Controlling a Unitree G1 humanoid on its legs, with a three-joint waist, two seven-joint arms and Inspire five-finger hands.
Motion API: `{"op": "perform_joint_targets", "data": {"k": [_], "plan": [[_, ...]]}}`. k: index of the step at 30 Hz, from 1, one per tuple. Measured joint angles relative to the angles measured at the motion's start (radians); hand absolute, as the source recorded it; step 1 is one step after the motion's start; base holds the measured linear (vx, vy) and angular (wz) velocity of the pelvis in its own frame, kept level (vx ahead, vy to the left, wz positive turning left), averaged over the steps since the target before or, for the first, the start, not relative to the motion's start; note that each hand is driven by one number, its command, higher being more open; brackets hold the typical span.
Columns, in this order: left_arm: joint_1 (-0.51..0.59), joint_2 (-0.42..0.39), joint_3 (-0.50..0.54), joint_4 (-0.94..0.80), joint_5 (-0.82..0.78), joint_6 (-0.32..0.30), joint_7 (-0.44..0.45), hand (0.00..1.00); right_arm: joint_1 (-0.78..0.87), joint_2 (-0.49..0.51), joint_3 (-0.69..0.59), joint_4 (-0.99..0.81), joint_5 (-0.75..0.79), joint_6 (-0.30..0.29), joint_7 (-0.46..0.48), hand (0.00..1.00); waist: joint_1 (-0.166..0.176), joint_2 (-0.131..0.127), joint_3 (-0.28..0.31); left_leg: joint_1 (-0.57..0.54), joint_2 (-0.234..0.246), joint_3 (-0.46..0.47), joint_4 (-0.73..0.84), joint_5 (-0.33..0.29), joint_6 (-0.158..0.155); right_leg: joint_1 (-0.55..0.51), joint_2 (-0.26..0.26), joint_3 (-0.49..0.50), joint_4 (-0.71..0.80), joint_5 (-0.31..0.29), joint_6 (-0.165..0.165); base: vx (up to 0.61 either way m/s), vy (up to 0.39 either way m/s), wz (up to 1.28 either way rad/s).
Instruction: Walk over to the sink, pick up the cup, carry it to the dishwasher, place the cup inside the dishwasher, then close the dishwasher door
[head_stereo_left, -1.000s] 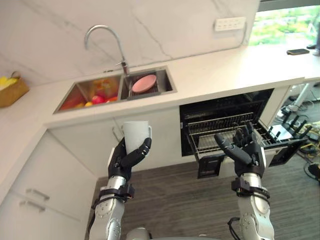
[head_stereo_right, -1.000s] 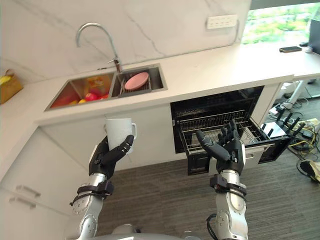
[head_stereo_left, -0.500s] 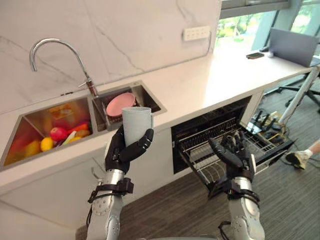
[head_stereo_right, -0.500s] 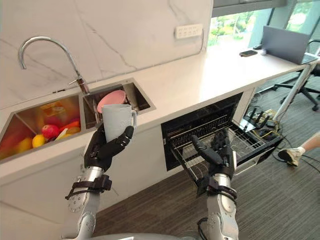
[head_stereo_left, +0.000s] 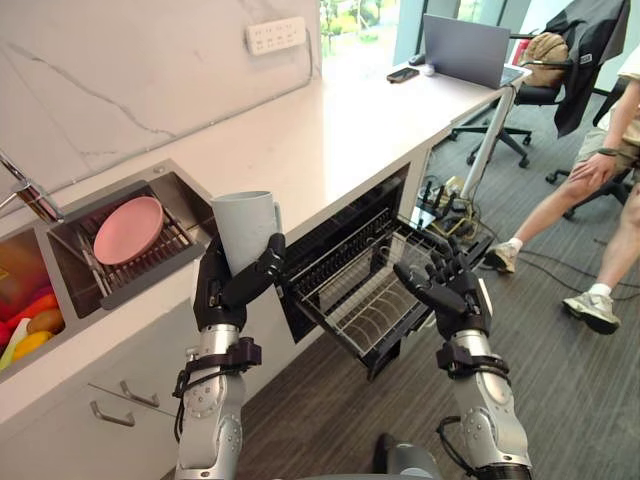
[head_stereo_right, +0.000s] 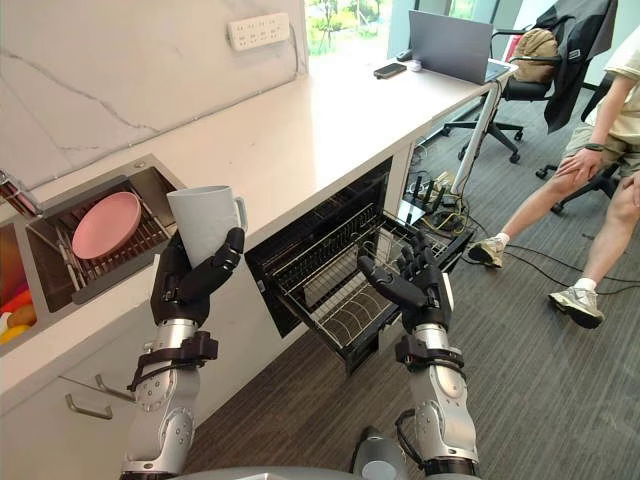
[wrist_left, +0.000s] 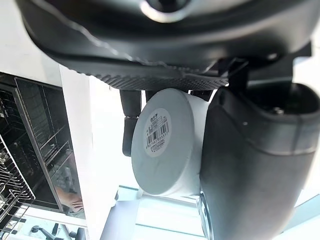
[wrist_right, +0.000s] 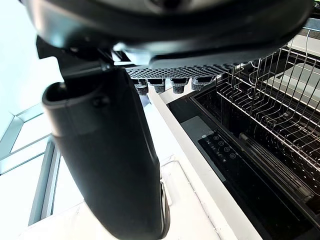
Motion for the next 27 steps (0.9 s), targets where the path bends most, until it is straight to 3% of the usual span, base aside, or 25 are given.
{"op": "perform_joint_targets", "data": {"k": [3, 4, 6, 7, 8, 9, 12, 14, 15, 16, 18, 20, 22, 27], "plan": [[0.02, -0.011, -0.002, -0.001, 0.011, -0.001, 0.004, 0.0, 0.009, -0.018, 0.034, -0.007, 0.001, 0.0, 0.011, 1.0, 0.005, 0.03, -0.012, -0.008, 0.053, -0.016, 0.072, -0.04, -0.001, 0.013, 0.019, -0.029, 0.041, -0.054, -0.01, 0.09, -0.096, 0.11], [0.023, -0.014, -0.004, 0.004, 0.018, -0.001, 0.012, 0.0, 0.008, -0.027, 0.048, -0.008, 0.001, 0.001, 0.015, 1.0, 0.003, 0.055, -0.008, -0.059, 0.1, -0.034, 0.215, -0.045, -0.023, 0.043, 0.045, -0.041, 0.015, -0.061, -0.014, 0.17, -0.067, 0.1], [0.045, -0.023, -0.002, 0.008, 0.018, -0.001, 0.02, 0.0, 0.01, -0.029, 0.067, -0.007, 0.003, 0.004, 0.03, 1.0, 0.023, 0.065, -0.011, -0.166, 0.15, -0.078, 0.45, -0.005, -0.034, 0.1, 0.075, -0.029, -0.056, -0.035, -0.034, 0.19, -0.07, -0.26], [0.059, -0.026, -0.005, 0.009, 0.019, -0.001, 0.021, 0.0, 0.012, -0.024, 0.071, -0.011, 0.008, 0.004, 0.041, 1.0, 0.043, 0.064, -0.016, -0.169, 0.139, -0.092, 0.434, -0.015, -0.048, 0.124, 0.077, 0.0, -0.087, -0.026, -0.032, 0.22, -0.05, -0.57], [0.061, -0.024, -0.009, 0.009, 0.019, -0.001, 0.021, 0.0, 0.011, -0.024, 0.071, -0.015, 0.011, 0.003, 0.045, 1.0, 0.049, 0.065, -0.016, -0.17, 0.127, -0.097, 0.406, -0.02, -0.038, 0.135, 0.075, 0.011, -0.103, -0.023, -0.03, 0.22, 0.008, -0.54], [0.062, -0.021, -0.026, 0.009, 0.019, -0.001, 0.021, 0.0, 0.009, -0.023, 0.065, -0.016, 0.01, 0.001, 0.048, 1.0, 0.052, 0.061, -0.016, -0.171, 0.095, -0.124, 0.316, -0.026, -0.026, 0.16, 0.065, 0.028, -0.132, -0.017, -0.02, 0.2, 0.049, -0.38], [0.065, -0.022, -0.058, 0.008, 0.019, -0.003, 0.022, 0.0, -0.002, -0.021, 0.065, -0.016, 0.01, 0.001, 0.049, 1.0, 0.05, 0.056, -0.021, -0.175, 0.035, -0.203, 0.089, -0.003, -0.038, 0.182, 0.019, 0.083, -0.167, -0.007, 0.013, 0.19, 0.143, -0.46], [0.064, -0.026, -0.079, 0.008, 0.018, -0.003, 0.019, 0.0, 0.0, -0.029, 0.063, -0.015, 0.01, 0.001, 0.047, 1.0, 0.043, 0.064, -0.027, -0.171, 0.016, -0.202, -0.036, 0.083, -0.04, 0.191, -0.005, 0.102, -0.18, 0.01, 0.065, 0.18, 0.265, -0.41], [0.065, -0.031, -0.094, 0.008, 0.018, -0.003, 0.012, 0.0, 0.006, -0.041, 0.063, -0.015, 0.01, 0.001, 0.047, 1.0, 0.042, 0.082, -0.04, -0.164, 0.015, -0.198, -0.08, 0.211, -0.046, 0.193, -0.006, 0.117, -0.192, 0.013, 0.092, 0.18, 0.293, -0.33], [0.063, -0.025, -0.101, 0.01, 0.018, -0.003, 0.01, 0.0, 0.007, -0.039, 0.063, -0.01, 0.01, 0.001, 0.047, 1.0, 0.044, 0.081, -0.046, -0.155, 0.012, -0.195, -0.086, 0.243, -0.071, 0.196, -0.01, 0.128, -0.194, 0.012, 0.106, 0.23, 0.339, -0.32], [0.056, -0.001, -0.106, 0.009, 0.018, 0.002, 0.008, 0.0, 0.025, 0.002, 0.066, -0.012, 0.015, 0.004, 0.048, 1.0, 0.036, 0.024, -0.068, -0.141, -0.06, -0.173, -0.129, 0.244, -0.037, 0.203, -0.077, 0.115, -0.231, 0.037, 0.149, 0.17, 0.233, -0.09], [0.048, 0.019, -0.103, 0.009, 0.019, 0.01, 0.006, 0.0, 0.021, 0.033, 0.07, -0.013, 0.042, 0.004, 0.053, 1.0, 0.039, -0.001, -0.07, -0.133, -0.096, -0.156, -0.143, 0.243, -0.017, 0.215, -0.111, 0.094, -0.264, 0.063, 0.172, 0.12, 0.168, -0.05], [0.048, 0.019, -0.092, 0.009, 0.018, 0.015, 0.002, 0.0, 0.021, 0.041, 0.085, -0.013, 0.044, 0.004, 0.068, 1.0, 0.044, -0.003, -0.069, -0.116, -0.112, -0.15, -0.15, 0.234, -0.003, 0.237, -0.124, 0.07, -0.286, 0.078, 0.182, 0.1, 0.123, -0.06], [0.048, 0.016, -0.079, 0.003, 0.029, 0.014, -0.008, 0.0, 0.014, 0.061, 0.107, -0.03, 0.073, 0.004, 0.134, 1.0, 0.051, -0.008, -0.067, -0.094, -0.116, -0.133, -0.183, 0.232, -0.001, 0.247, -0.119, 0.062, -0.314, 0.09, 0.178, 0.02, 0.024, -0.11]]}}
